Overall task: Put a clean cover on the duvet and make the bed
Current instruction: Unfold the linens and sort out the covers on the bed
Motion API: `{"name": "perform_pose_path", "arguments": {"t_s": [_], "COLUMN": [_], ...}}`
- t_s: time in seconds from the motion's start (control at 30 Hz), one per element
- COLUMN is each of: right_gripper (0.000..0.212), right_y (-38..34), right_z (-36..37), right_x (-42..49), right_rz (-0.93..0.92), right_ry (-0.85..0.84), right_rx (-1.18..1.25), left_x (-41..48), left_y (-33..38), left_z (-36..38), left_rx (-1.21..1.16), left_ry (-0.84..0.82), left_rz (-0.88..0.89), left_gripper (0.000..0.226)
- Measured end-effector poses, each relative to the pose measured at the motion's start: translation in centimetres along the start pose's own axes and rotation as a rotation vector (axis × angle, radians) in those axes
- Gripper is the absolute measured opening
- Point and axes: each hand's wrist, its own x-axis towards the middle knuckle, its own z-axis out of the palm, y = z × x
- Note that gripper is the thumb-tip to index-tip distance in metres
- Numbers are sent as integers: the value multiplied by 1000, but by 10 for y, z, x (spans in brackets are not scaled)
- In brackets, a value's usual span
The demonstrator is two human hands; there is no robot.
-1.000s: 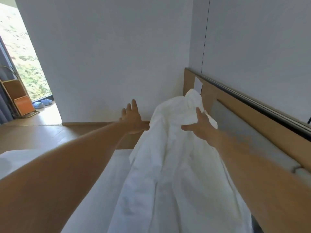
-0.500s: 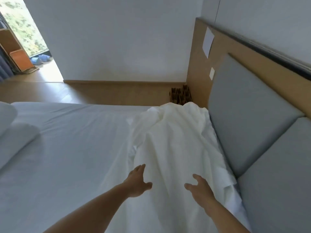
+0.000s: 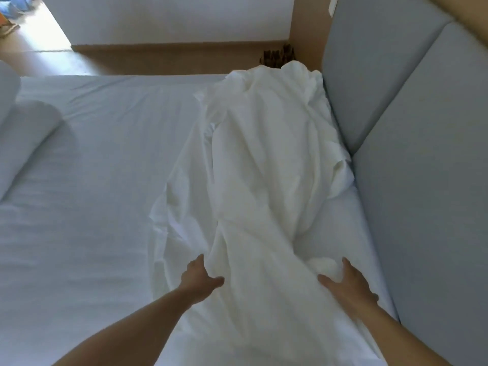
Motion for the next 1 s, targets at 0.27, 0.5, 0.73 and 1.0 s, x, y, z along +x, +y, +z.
{"name": "perform_pose_path", "arguments": {"t_s": [0.27,0.5,0.73,1.0], "right_gripper": [85,23,28,19], "right_y": [98,89,44,-17], "right_z": [70,88,51,-54], "right_x": [-46,-87,-129,-162], "right_rz": [128,225,-28,-401], "right_ry": [-55,-6,0,-74], "right_rx": [457,793,1314,1820], "left_x": [-38,-28,-70,-149], "left_y": [-112,-115,-74,-34], "left_z": [80,81,67,-19], "left_rx": [-211,-598,-924,-1735], "left_ry": [244,374,357,48], "left_rz": [-245,-535,-54,32], "left_gripper": [111,91,15,24]}}
